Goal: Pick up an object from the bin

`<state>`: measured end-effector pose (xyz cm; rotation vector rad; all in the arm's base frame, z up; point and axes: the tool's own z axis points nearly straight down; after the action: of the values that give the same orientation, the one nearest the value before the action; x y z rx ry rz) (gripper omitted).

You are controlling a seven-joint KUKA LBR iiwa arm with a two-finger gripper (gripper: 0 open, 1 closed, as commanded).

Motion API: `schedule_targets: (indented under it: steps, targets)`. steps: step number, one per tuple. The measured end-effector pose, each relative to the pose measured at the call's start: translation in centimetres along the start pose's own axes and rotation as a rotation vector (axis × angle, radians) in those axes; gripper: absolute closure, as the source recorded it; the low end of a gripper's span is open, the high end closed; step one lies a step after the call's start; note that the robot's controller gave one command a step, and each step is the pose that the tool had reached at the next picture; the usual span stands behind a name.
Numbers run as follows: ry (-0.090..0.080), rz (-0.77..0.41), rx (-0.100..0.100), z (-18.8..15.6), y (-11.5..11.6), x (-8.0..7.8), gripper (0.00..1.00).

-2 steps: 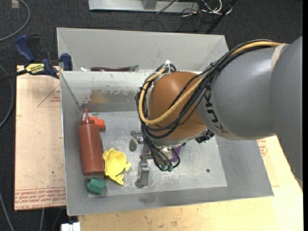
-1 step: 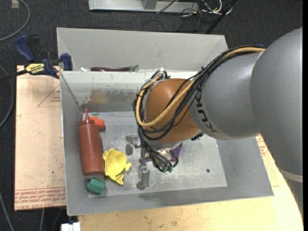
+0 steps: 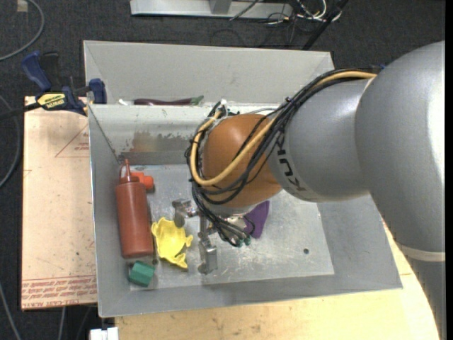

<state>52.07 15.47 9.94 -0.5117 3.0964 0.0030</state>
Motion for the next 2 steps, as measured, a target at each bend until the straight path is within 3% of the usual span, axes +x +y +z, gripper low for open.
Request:
schedule_targets:
  steps: [1,2]
  targets:
    - [0.002,0.091,-0.001,1.5,1.1,-0.4,0.0]
    - [-0.001,-0.066,-0.001,2.5,2.5,-1.8,0.0]
